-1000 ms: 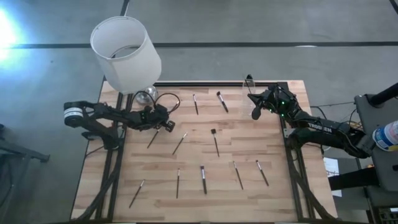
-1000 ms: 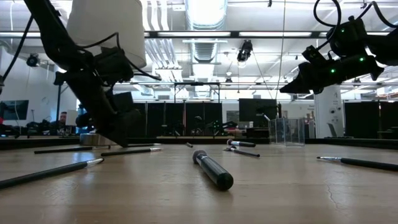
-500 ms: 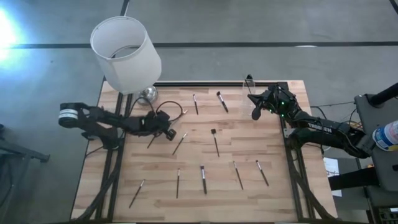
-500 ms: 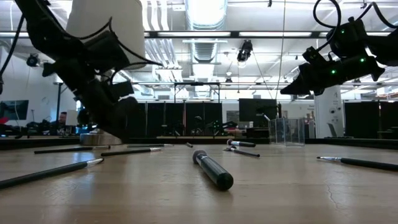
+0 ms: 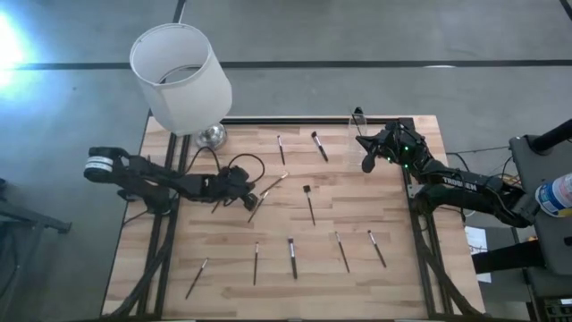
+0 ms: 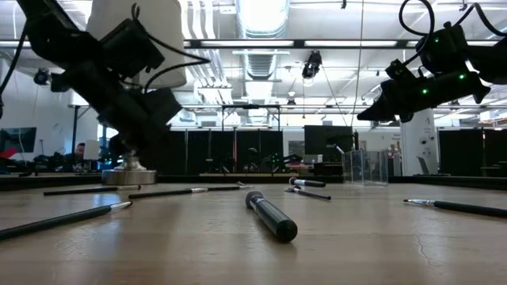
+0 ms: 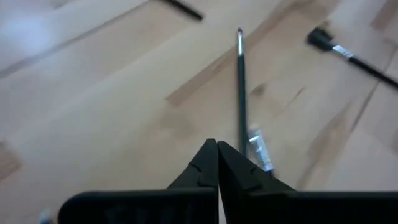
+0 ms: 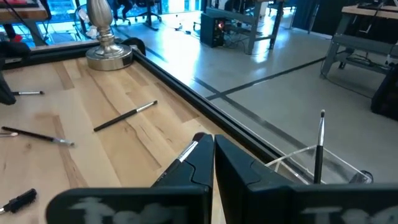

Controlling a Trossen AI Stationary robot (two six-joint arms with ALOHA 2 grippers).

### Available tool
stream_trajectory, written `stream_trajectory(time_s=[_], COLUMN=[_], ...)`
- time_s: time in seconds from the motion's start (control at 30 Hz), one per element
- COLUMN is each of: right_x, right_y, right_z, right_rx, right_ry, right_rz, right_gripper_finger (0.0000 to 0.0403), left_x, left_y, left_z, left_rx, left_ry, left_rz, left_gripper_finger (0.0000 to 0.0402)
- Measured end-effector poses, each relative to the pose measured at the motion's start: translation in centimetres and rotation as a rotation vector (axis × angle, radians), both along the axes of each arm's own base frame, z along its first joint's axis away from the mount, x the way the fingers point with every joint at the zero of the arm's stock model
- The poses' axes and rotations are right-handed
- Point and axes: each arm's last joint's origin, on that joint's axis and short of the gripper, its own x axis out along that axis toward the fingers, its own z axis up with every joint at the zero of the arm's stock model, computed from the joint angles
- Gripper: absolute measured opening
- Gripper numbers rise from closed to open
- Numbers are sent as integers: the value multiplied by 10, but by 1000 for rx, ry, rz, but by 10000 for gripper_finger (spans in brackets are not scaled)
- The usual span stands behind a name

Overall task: Put items in baskets/containers
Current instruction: Put the eyeshadow brush into the transparent organizer

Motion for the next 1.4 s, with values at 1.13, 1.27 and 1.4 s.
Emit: stream_trajectory(time_s=[1.13, 1.27, 1.4], right_x=[7, 7, 7], right_y=[7, 7, 7], right_z=[0, 0, 0], right_rx=[-12, -12, -11], right_ry=[5, 5, 5], right_rz=[59, 59, 60], right_gripper_finger=[8, 8, 8], left_x=[79, 70, 58], left_y=[-10, -9, -7], left_z=[18, 25, 18], left_rx=[51, 52, 32], left_ry=[378, 381, 402], left_rz=[-69, -103, -109], left_gripper_finger=[106, 106, 106])
